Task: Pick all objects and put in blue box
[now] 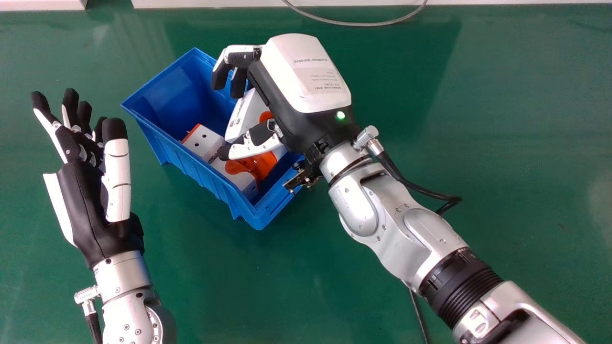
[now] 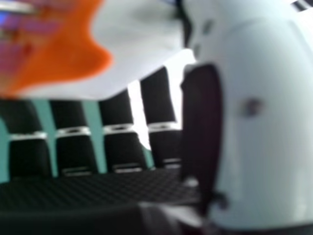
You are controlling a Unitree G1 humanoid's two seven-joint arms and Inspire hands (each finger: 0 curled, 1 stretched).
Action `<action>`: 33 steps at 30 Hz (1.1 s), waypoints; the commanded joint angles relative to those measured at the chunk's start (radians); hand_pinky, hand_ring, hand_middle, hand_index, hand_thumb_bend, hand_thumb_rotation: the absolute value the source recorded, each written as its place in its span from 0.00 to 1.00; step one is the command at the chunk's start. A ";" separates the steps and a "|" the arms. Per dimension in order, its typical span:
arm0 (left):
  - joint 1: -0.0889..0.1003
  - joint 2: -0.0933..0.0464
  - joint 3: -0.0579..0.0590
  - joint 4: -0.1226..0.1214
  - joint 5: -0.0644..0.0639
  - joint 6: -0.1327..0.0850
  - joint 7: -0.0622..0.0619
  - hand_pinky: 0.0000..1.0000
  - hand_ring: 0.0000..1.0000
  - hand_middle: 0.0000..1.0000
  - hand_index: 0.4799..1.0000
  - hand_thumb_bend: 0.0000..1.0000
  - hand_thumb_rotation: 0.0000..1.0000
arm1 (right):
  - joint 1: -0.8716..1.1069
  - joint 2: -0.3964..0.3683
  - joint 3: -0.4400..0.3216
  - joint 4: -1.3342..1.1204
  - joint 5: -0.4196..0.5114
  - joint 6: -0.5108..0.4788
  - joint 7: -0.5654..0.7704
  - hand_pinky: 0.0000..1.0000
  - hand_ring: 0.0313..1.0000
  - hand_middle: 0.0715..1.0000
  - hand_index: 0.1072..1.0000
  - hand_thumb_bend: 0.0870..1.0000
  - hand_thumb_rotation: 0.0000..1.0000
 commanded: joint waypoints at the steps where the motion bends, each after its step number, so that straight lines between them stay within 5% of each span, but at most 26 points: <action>1: -0.007 0.004 -0.004 -0.002 0.007 -0.026 0.000 0.93 0.98 0.98 0.96 0.74 0.71 | -0.021 -0.020 0.018 -0.066 -0.019 0.011 0.049 0.35 0.43 0.52 0.46 0.46 0.02; 2: -0.007 0.005 -0.004 -0.002 0.010 -0.026 0.003 0.93 0.98 0.98 0.96 0.73 0.71 | -0.017 -0.030 0.027 -0.087 -0.034 0.027 0.066 0.51 0.62 0.71 0.61 0.67 0.05; 4: -0.007 0.006 -0.005 -0.003 0.013 -0.026 0.004 0.93 0.98 0.98 0.96 0.72 0.71 | -0.007 -0.042 0.039 -0.124 -0.064 0.059 0.077 0.66 0.82 0.89 0.76 0.86 0.12; 7: -0.008 0.007 -0.005 0.000 0.006 -0.029 -0.003 0.93 0.98 0.99 0.96 0.71 0.72 | 0.011 -0.050 0.048 -0.167 -0.086 0.088 0.088 0.80 0.96 0.98 0.89 0.97 0.20; 10: -0.009 0.008 -0.003 0.003 0.012 -0.027 0.006 0.93 0.98 0.99 0.96 0.71 0.71 | 0.025 -0.055 0.048 -0.201 -0.090 0.104 0.100 0.82 0.97 0.98 0.90 0.97 0.21; 19: -0.008 0.007 -0.003 0.007 -0.002 -0.032 -0.008 0.92 0.97 0.98 0.96 0.72 0.71 | 0.054 -0.062 0.047 -0.267 -0.094 0.132 0.119 0.99 1.00 1.00 1.00 1.00 0.27; 29: 0.008 0.005 -0.001 0.003 0.000 -0.030 -0.004 0.91 0.97 0.97 0.94 0.75 0.71 | 0.133 -0.085 0.029 -0.371 -0.090 0.122 0.068 0.98 1.00 1.00 1.00 0.99 0.29; 33: 0.016 -0.001 0.000 -0.004 -0.009 -0.022 -0.007 0.90 0.96 0.96 0.92 0.76 0.70 | 0.223 -0.092 -0.006 -0.450 -0.058 0.070 -0.014 0.94 1.00 1.00 0.99 0.97 0.31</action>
